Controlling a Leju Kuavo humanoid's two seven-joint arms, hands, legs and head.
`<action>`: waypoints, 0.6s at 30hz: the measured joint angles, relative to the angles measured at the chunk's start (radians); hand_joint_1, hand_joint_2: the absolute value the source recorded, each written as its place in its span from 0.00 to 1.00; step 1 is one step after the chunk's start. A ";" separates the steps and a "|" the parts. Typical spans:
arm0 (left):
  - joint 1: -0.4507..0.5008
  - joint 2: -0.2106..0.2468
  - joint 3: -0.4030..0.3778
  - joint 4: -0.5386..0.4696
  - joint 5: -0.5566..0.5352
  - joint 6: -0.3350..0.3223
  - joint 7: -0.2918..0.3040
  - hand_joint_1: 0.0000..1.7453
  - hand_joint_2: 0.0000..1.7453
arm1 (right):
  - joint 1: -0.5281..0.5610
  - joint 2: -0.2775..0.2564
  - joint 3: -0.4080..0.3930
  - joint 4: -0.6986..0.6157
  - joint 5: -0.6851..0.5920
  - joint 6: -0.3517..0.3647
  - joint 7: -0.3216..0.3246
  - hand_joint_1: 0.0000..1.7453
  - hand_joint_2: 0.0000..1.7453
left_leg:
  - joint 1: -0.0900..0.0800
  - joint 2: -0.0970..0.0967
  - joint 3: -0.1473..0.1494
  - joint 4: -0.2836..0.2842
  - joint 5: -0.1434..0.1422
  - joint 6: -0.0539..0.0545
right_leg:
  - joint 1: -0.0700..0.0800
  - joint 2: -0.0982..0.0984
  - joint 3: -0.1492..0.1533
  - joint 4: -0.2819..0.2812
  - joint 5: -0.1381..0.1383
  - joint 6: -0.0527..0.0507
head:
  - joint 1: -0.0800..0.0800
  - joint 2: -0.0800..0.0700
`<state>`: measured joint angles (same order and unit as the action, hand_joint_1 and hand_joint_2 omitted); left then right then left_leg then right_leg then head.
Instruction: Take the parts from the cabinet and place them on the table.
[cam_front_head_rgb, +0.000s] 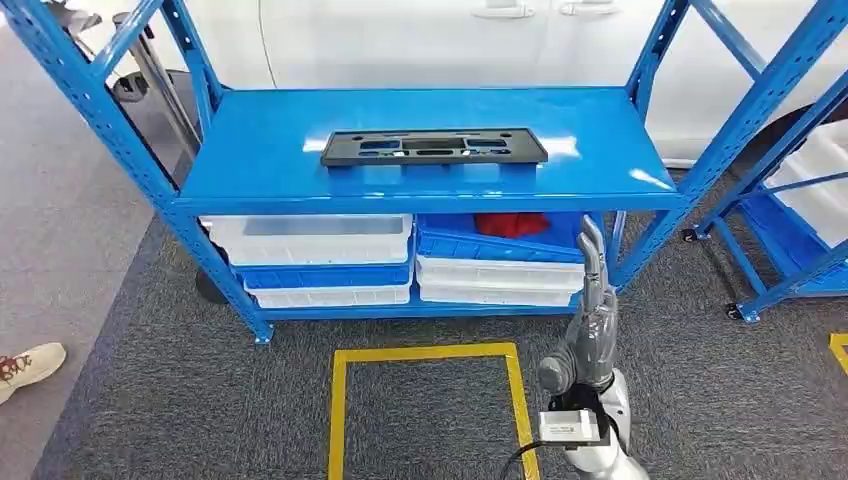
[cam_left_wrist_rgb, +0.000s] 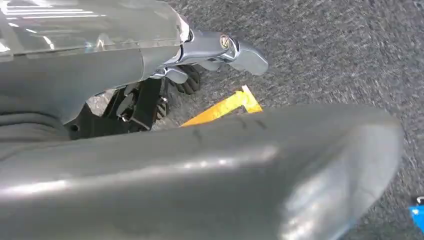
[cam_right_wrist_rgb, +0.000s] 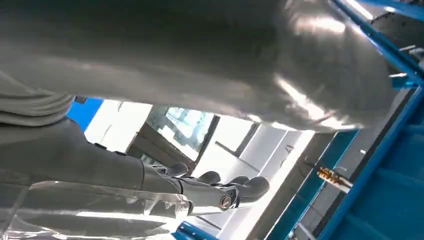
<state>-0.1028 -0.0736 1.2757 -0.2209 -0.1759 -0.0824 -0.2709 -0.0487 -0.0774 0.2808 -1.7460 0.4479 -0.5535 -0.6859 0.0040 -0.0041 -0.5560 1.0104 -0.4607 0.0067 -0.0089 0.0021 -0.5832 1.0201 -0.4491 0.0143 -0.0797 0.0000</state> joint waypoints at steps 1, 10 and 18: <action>0.000 0.000 0.000 0.000 0.000 0.000 -0.001 0.00 0.00 | 0.004 0.000 0.000 -0.003 0.001 0.000 0.000 0.00 0.00 | 0.001 0.000 0.000 -0.001 0.000 -0.005 | 0.001 0.000 -0.002 0.002 -0.002 -0.005 | 0.000 0.000; 0.003 0.001 0.000 0.000 -0.003 0.001 -0.002 0.00 0.00 | 0.006 0.002 0.000 -0.010 0.003 0.008 0.000 0.00 0.00 | 0.007 0.001 -0.142 0.310 -0.137 -0.036 | 0.001 -0.002 0.007 -0.008 0.000 -0.038 | 0.000 0.000; -0.001 0.003 0.000 0.000 0.000 -0.003 -0.001 0.00 0.00 | -0.002 0.002 0.000 -0.014 0.003 0.021 0.003 0.00 0.00 | -0.002 0.000 -0.007 0.007 0.000 0.000 | 0.003 -0.001 0.010 -0.004 -0.004 -0.007 | 0.000 0.000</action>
<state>-0.1042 -0.0702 1.2760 -0.2209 -0.1762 -0.0858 -0.2716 -0.0510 -0.0759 0.2804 -1.7605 0.4505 -0.5325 -0.6832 0.0017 -0.0046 -0.5632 1.0177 -0.4603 0.0068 -0.0059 0.0010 -0.5734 1.0160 -0.4527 0.0077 -0.0797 0.0000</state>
